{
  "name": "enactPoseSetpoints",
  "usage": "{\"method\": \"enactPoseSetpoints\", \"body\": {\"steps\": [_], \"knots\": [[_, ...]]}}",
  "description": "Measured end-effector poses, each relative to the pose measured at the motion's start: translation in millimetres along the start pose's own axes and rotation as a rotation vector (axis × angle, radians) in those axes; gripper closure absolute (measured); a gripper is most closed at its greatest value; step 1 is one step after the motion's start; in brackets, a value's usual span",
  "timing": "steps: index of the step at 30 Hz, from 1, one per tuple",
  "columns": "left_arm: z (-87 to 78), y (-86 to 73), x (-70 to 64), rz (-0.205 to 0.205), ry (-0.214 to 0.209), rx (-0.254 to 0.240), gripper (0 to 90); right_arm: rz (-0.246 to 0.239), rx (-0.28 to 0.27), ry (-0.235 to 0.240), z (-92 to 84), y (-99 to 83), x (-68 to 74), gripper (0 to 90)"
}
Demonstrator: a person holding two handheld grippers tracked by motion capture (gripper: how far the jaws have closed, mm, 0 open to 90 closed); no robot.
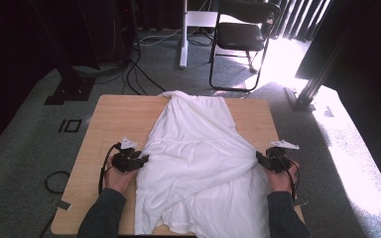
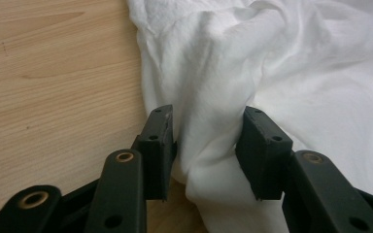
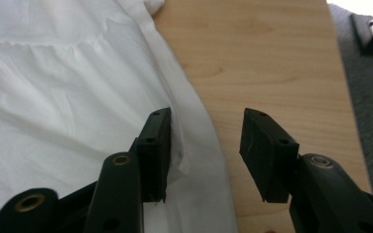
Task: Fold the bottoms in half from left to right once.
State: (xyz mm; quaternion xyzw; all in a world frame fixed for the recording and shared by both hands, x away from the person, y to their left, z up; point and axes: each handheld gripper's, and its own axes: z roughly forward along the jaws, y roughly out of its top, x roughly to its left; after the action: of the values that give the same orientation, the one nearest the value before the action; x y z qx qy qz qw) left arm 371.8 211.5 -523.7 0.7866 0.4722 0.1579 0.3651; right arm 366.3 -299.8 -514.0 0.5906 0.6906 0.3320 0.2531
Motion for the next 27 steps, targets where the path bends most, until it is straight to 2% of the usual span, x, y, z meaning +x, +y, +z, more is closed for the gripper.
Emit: {"method": "enactPoseSetpoints", "body": {"steps": [3,7,8,9,10,11,12,13,16,18,19,21,23,24,26,27], "knots": [[-2.9,-2.0,-1.2,0.001,-0.001,-0.006,55.5,0.005,-0.047,0.031,-7.0,4.5,8.2,48.4],[-7.0,-2.5,-1.6,0.007,0.0,-0.01,54.6,-0.037,-0.085,0.025,-13.2,12.1,22.0,44.9],[-7.7,-2.6,-1.9,0.004,-0.003,-0.012,54.7,-0.039,-0.096,0.052,-14.5,14.0,23.8,44.9],[-8.1,-2.5,-2.1,0.009,-0.005,-0.012,54.5,-0.038,-0.102,0.111,-15.0,15.3,25.4,44.9],[-8.0,-2.4,-2.6,0.011,-0.005,-0.011,54.1,-0.032,-0.093,0.163,-14.3,16.0,28.1,44.9],[-8.0,-2.4,-2.6,0.011,-0.005,-0.011,54.0,-0.032,-0.093,0.163,-14.3,16.0,28.1,44.9],[-8.0,-2.4,-2.6,0.011,-0.005,-0.011,54.0,-0.045,-0.076,0.188,-12.5,15.7,32.6,44.9],[-6.8,-2.8,-4.3,0.012,-0.01,-0.01,54.0,-0.091,-0.045,0.24,-6.4,11.5,46.6,44.9],[-6.0,-2.9,-6.7,0.015,-0.019,-0.009,53.7,-0.136,-0.018,0.28,2.7,4.3,65.1,41.1],[-6.0,-2.9,-6.7,0.015,-0.019,-0.009,53.7,-0.147,-0.007,0.288,5.7,2.7,70.6,41.1],[-6.3,-2.5,-9.8,0.018,-0.025,-0.008,52.9,-0.177,0.015,0.304,12.0,0.7,79.3,37.8],[-6.7,-2.6,-10.8,0.018,-0.028,-0.009,52.7,-0.192,0.032,0.304,15.8,0.0,83.5,38.0],[-7.3,-3.4,-11.9,0.019,-0.036,-0.009,52.3,-0.227,0.09,0.31,21.9,-2.6,89.2,52.6],[-7.4,-4.3,-12.7,0.017,-0.038,-0.007,52.3,-0.227,0.09,0.31,21.9,-2.6,89.2,52.6],[-8.1,-6.8,-14.3,0.009,-0.047,-0.004,51.8,-0.244,0.104,0.31,20.2,-5.5,88.4,72.2],[-9.7,-10.0,-15.8,0.005,-0.056,-0.001,51.6,-0.238,0.093,0.325,12.9,-8.0,83.3,83.5]]}}
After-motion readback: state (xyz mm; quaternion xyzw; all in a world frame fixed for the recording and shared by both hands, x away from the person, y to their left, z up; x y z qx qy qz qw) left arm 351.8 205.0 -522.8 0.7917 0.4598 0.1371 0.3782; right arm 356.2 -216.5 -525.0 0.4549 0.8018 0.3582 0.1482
